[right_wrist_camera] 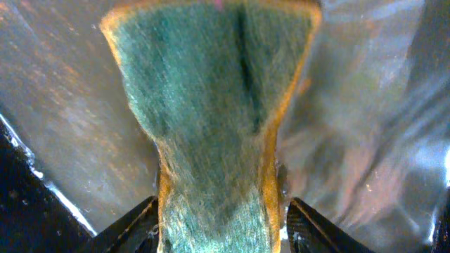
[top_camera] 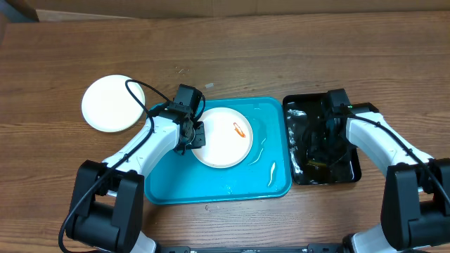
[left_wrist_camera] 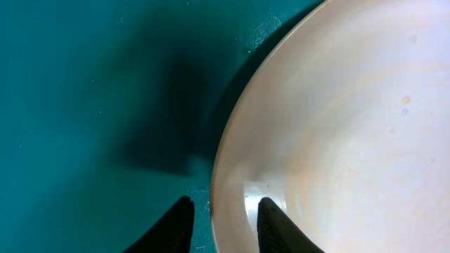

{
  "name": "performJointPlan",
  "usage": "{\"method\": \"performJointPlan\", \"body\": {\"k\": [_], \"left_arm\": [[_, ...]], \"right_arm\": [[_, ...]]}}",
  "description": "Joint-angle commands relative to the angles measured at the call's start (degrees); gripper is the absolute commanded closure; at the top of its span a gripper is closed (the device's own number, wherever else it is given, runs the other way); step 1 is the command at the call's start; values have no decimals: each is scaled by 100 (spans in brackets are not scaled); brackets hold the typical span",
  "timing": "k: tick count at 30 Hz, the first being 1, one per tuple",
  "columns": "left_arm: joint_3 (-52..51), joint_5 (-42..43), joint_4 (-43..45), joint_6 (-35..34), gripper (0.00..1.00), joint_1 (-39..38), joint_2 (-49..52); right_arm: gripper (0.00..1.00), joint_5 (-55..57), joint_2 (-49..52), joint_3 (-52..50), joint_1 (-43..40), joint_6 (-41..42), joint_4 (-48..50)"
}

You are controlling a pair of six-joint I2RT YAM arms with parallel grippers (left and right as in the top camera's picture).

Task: Clean dirty plates on tray and stack at the side
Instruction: 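Lower the right gripper into the black tray and grasp the sponge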

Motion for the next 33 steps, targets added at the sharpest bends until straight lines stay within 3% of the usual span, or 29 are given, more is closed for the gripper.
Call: {"method": "performJointPlan", "body": {"k": [1,4,6,7,9,10,13,18,28,29,31,32,33], "left_arm": [[-35,50,13,-13,67,-4,63],[-35,50,24,-15,68,-4,63],[-35,50,24,-15,68,-4,63],[-35,50,24,-15,67,-4,63],[-35,50,24,-15,67,-4,63],[-35,50,26,-13,66,-4,63],[-35,48,31,-13,66,-4,63],[-35,48,44,-13,66,-4,63],[-35,50,42,-15,66,-4,63],[-35,48,44,-15,66,-4,63],[-35,48,44,-15,66,-4,63],[-35,50,42,-15,66,-4,63],[-35,50,39,-15,66,-4,63]], "right_arm": [[46,11,-61,-4,15,31,-2],[89,11,-61,-103,15,28,37],[94,13,-61,-122,15,22,35],[89,17,-61,-120,15,-13,39],[55,63,-61,-39,7,-39,42],[46,79,-61,22,-2,-39,37],[35,81,-63,317,-2,-39,39],[27,197,-59,463,0,-37,372],[27,310,-33,7,17,11,623],[30,313,-33,-72,15,11,691],[44,310,-33,-184,15,11,793],[69,308,-33,-221,15,9,820],[85,308,-33,-240,15,9,822]]}}
